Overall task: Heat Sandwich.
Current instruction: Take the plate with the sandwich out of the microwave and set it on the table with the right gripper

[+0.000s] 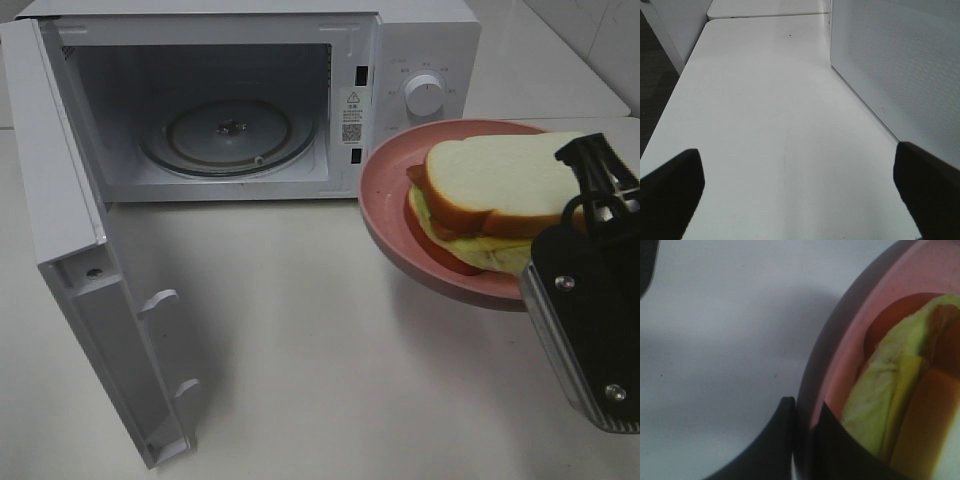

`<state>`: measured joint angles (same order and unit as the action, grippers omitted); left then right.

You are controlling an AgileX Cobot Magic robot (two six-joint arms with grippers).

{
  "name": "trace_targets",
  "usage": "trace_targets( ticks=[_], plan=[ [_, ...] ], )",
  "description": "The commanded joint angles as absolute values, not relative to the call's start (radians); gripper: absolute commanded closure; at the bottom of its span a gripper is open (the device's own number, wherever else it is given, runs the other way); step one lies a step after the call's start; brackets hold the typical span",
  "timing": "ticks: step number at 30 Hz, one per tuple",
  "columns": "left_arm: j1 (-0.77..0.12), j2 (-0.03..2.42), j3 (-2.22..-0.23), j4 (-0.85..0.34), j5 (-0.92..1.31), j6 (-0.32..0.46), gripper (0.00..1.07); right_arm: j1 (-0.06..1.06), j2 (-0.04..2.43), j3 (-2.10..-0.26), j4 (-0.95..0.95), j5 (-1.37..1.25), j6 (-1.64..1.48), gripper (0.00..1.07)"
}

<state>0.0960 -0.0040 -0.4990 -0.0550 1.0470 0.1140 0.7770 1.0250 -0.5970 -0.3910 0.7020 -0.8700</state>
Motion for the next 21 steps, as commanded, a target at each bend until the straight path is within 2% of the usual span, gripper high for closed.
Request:
trace_targets(
  ticks=[1, 8, 21],
  plan=[
    [0.093, -0.025, -0.495, -0.062, 1.036, 0.117, 0.09, 0.782, 0.995, -0.578, -0.477, 0.722, -0.722, 1.07],
    [0.093, -0.025, -0.495, -0.062, 1.036, 0.117, 0.09, 0.782, 0.99, -0.571, -0.621, 0.776, -0.44, 1.07],
    [0.093, -0.025, -0.495, -0.062, 1.036, 0.117, 0.09, 0.782, 0.99, -0.571, -0.685, 0.877, -0.226, 1.07]
  ],
)
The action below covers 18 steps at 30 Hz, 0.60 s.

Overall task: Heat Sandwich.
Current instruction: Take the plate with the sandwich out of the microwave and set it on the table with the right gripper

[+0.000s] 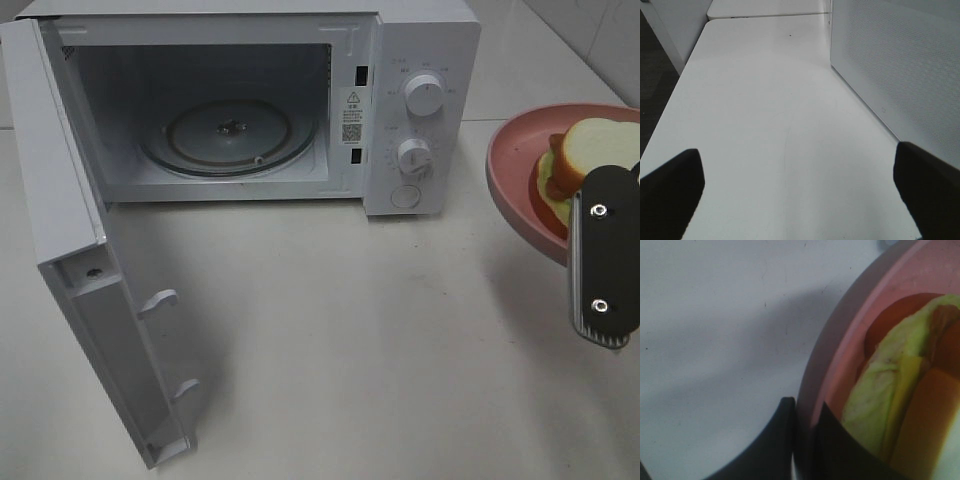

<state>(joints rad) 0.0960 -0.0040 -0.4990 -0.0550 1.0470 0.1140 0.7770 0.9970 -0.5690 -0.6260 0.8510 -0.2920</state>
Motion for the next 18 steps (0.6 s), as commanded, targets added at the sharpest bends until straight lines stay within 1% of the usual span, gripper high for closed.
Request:
trace_targets(
  ticks=[1, 4, 8, 18],
  plan=[
    [0.093, -0.025, -0.495, -0.062, 1.036, 0.117, 0.09, 0.782, 0.99, -0.571, -0.685, 0.877, -0.226, 1.07],
    [0.093, -0.025, -0.495, -0.062, 1.036, 0.117, 0.09, 0.782, 0.99, -0.572, -0.742, 0.925, -0.111, 1.07],
    [0.093, -0.025, -0.495, -0.062, 1.036, 0.117, 0.09, 0.782, 0.994, -0.572, -0.772, 0.955, -0.038, 1.07],
    [0.093, -0.025, -0.495, -0.062, 1.036, 0.117, 0.09, 0.782, 1.071, -0.576, -0.778, 0.98, 0.117, 1.07]
  ],
)
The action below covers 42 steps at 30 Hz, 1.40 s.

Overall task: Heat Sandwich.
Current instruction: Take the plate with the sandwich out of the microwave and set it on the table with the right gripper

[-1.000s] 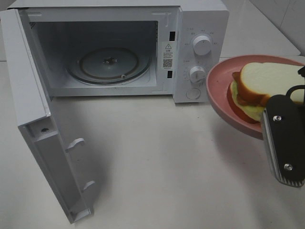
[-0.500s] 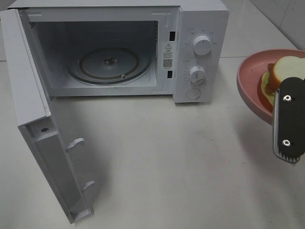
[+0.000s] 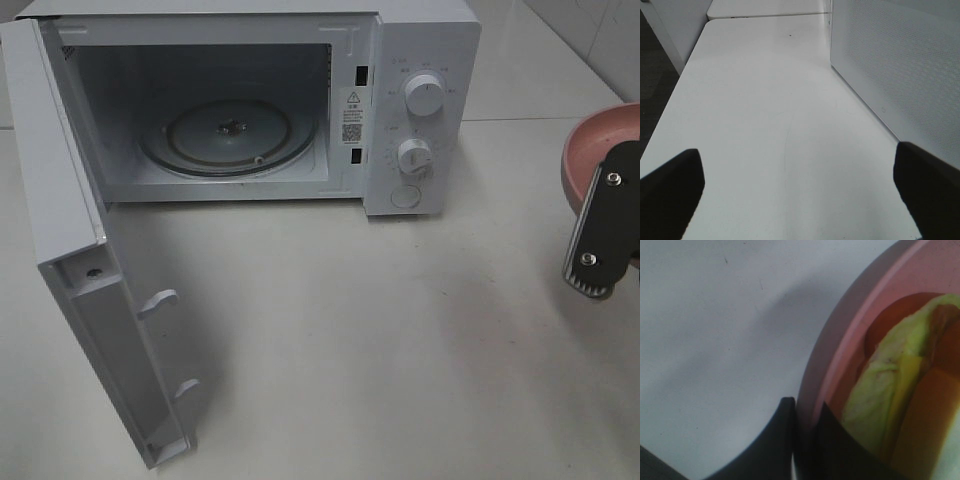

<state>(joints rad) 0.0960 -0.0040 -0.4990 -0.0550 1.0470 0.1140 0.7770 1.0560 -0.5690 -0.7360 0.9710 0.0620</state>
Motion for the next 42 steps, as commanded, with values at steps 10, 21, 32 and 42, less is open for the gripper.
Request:
trace_targets(
  ticks=[10, 21, 32, 42],
  plan=[
    [0.093, -0.025, -0.495, -0.062, 1.036, 0.117, 0.09, 0.778, 1.199, -0.649, -0.777, 1.006, 0.285, 1.07],
    [0.093, -0.025, -0.495, -0.062, 1.036, 0.117, 0.09, 0.71, 1.325, -0.665, -0.773, 0.963, 0.429, 1.07],
    [0.093, -0.025, -0.495, -0.062, 1.036, 0.117, 0.09, 0.457, 1.367, -0.665, -0.77, 0.847, 0.454, 1.07],
    [0.093, -0.025, -0.495, -0.062, 1.036, 0.117, 0.09, 0.329, 1.476, -0.665, -0.777, 0.759, 0.534, 1.07]
  ],
)
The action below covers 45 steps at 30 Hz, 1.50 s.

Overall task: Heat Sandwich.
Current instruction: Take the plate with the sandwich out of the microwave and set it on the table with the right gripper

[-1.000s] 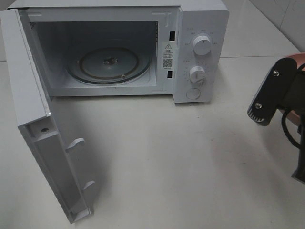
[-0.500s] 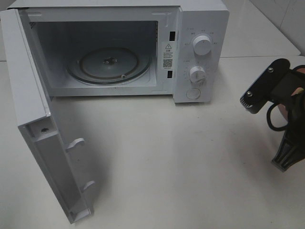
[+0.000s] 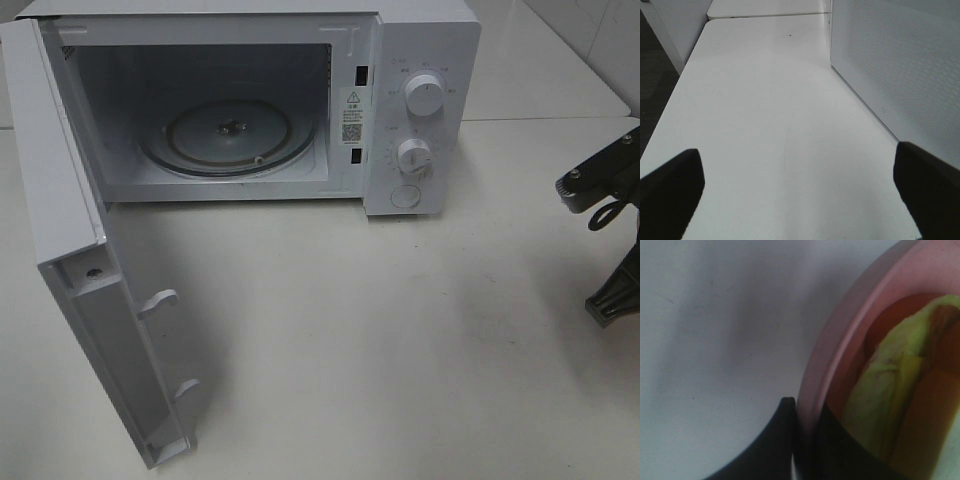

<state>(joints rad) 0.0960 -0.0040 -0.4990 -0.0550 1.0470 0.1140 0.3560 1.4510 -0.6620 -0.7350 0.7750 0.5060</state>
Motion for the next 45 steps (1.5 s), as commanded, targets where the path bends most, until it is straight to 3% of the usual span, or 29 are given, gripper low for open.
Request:
trace_targets(
  ticks=[1, 23, 34, 42, 45],
  plan=[
    [0.093, -0.025, -0.495, -0.062, 1.036, 0.117, 0.09, 0.329, 1.476, -0.665, -0.777, 0.759, 0.534, 1.07],
    [0.093, -0.025, -0.495, -0.062, 1.036, 0.117, 0.09, 0.313, 1.74, -0.674, -0.986, 0.602, 0.797, 1.07],
    [0.093, -0.025, -0.495, -0.062, 1.036, 0.117, 0.09, 0.313, 1.805, -0.703, -0.982, 0.585, 0.807, 1.06],
    [0.093, -0.025, -0.495, -0.062, 1.036, 0.117, 0.09, 0.313, 1.805, -0.703, -0.958, 0.577, 0.807, 0.98],
    [0.093, -0.025, -0.495, -0.062, 1.036, 0.117, 0.09, 0.313, 1.805, -0.703, -0.943, 0.58, 0.807, 0.88]
  ],
)
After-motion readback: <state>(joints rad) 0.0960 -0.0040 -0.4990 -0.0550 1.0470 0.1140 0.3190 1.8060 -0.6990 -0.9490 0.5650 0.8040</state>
